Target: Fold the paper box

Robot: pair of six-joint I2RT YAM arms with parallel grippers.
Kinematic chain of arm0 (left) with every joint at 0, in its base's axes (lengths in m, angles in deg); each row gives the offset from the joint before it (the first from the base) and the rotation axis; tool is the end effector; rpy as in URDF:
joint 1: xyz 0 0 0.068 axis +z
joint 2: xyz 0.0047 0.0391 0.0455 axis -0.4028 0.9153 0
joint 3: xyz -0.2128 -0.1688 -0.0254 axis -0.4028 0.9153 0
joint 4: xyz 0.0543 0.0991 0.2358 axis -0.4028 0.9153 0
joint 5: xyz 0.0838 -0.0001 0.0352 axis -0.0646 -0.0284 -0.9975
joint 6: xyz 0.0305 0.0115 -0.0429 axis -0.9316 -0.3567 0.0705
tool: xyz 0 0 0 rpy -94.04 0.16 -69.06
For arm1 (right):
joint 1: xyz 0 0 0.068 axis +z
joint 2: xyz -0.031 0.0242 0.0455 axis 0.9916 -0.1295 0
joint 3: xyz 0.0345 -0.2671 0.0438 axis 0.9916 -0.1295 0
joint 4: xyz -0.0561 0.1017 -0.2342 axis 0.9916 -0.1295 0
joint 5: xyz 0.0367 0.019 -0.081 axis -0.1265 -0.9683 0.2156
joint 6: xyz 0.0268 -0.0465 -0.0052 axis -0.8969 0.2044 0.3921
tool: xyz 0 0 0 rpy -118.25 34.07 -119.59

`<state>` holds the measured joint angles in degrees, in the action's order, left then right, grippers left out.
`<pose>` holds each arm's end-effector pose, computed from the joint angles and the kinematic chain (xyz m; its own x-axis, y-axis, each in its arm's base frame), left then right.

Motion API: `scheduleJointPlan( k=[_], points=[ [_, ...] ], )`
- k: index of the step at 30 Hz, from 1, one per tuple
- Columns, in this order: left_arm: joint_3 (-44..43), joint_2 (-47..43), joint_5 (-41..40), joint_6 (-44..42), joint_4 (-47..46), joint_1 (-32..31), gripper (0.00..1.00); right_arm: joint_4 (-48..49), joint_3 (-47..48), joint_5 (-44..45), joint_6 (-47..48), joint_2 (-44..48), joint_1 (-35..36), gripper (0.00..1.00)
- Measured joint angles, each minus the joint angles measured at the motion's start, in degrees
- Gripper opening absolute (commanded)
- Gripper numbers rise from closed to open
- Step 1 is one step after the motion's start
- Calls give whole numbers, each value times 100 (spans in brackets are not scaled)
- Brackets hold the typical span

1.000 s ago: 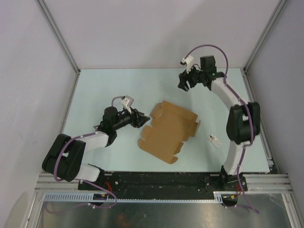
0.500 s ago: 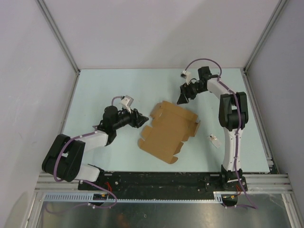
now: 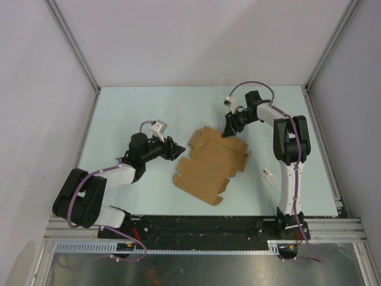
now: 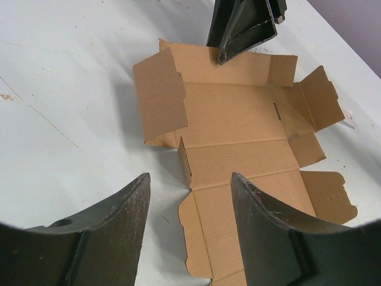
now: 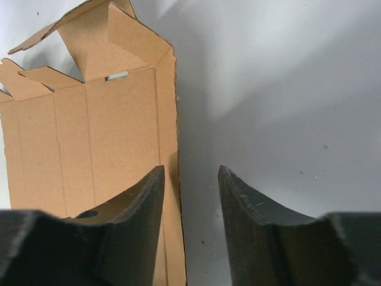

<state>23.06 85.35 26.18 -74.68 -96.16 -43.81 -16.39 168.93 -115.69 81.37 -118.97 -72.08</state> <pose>0.2475 -0.1086 0.1844 -0.4449 -0.0780 -0.8922 0.6438 0.6647 -0.3791 0.4464 0.1100 0.1504 -0.5965 -0.4444 -0.6683 -0.7972 0.4244 0.4293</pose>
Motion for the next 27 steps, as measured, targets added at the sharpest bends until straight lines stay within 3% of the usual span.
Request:
scheduleJointPlan(
  k=[17,27],
  points=[
    [0,-2,-33,0,0,74,62,-37,-37,17,42,90,184,42],
    [0,-2,-33,-2,0,76,62,-387,-37,103,155,90,291,28]
  ],
)
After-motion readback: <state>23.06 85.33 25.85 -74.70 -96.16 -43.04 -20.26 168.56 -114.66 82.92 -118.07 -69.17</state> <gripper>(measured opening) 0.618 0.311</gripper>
